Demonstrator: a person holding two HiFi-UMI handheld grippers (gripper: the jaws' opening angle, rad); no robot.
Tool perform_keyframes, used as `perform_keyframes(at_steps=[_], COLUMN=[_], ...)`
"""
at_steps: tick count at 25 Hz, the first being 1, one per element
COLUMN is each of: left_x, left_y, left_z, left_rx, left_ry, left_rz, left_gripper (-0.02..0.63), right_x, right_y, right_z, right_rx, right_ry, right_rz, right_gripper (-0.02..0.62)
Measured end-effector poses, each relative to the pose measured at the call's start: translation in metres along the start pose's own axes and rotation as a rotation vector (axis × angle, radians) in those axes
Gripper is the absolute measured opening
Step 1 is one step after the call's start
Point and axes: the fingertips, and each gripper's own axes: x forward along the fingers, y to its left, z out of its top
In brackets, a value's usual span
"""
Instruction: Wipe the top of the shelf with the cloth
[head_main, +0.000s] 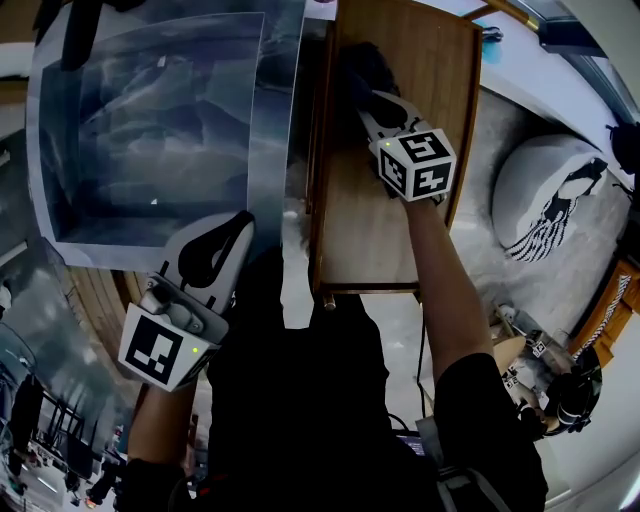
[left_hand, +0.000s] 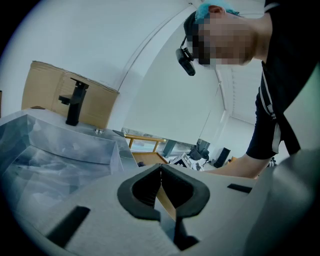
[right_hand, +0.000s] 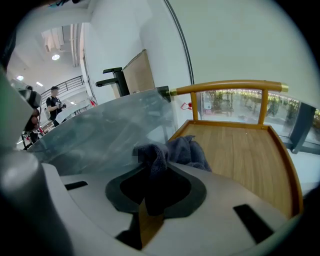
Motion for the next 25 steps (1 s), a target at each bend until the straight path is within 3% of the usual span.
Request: perform_keyframes(at_steps=[25], left_x=[-0.035], left_y=[-0.043], left_z=[-0.015], left_rx=[0.037], left_ry=[0.002], left_rz=[-0.057], left_gripper=[0.023], right_x=[-0.060], right_y=[0.071], right_z=[-0.073], right_rx=[-0.005], right_ry=[0.078], right_rz=[0.037], right_gripper=[0.061])
